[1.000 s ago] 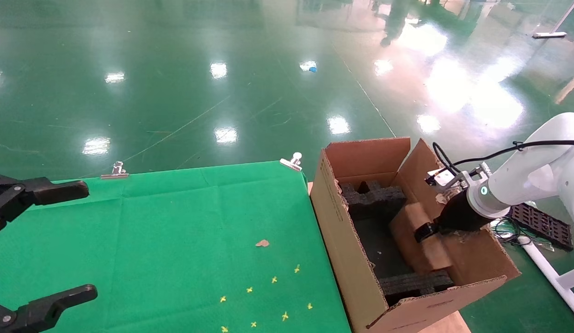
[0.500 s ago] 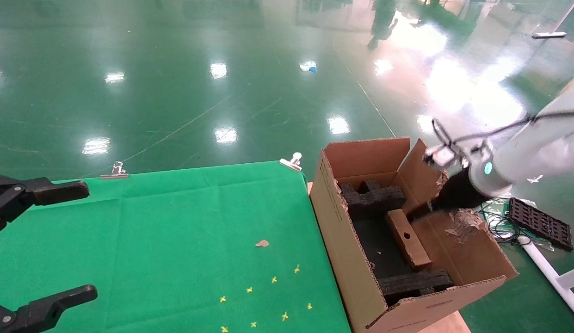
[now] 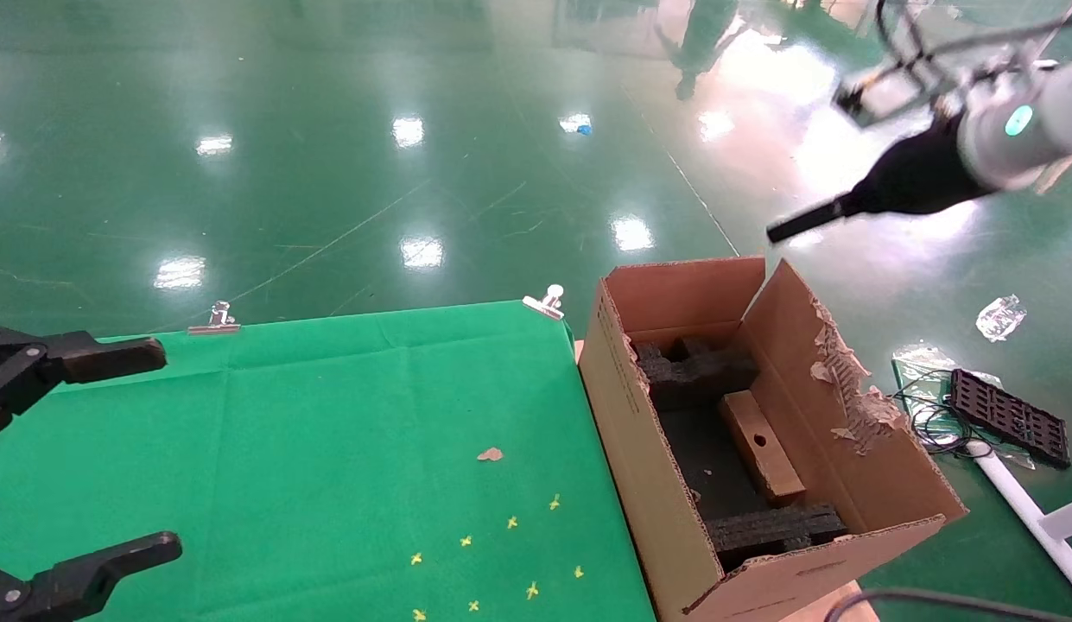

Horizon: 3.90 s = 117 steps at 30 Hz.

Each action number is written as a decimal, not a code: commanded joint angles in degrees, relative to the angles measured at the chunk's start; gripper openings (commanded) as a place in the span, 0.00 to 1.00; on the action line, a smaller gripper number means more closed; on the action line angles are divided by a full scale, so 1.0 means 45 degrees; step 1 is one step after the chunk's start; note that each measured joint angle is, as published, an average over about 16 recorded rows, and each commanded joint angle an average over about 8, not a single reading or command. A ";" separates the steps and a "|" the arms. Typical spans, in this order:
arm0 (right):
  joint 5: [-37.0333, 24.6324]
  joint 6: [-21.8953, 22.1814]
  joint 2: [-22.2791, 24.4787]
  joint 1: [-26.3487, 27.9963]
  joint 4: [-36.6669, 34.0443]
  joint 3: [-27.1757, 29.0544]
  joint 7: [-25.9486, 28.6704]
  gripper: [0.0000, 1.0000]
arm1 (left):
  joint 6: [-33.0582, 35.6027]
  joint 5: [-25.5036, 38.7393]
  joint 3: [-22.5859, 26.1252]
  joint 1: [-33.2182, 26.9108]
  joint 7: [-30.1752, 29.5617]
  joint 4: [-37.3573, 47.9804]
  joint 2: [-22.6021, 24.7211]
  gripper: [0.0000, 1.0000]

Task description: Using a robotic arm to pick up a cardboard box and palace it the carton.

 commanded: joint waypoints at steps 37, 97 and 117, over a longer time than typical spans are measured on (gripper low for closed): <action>0.3036 -0.1242 0.1646 -0.5233 0.6782 0.7297 -0.3067 1.00 | -0.0005 -0.0019 0.0027 -0.0009 0.0017 0.0017 -0.0006 1.00; 0.7031 -0.3844 0.3631 -1.3796 1.5605 1.7149 -0.6071 1.00 | -0.0021 -0.0038 0.0050 -0.0012 0.0029 0.0020 -0.0018 1.00; 0.6975 -0.3816 0.3608 -1.3688 1.5505 1.7024 -0.6046 1.00 | -0.0018 -0.0037 0.0049 -0.0012 0.0028 0.0020 -0.0018 1.00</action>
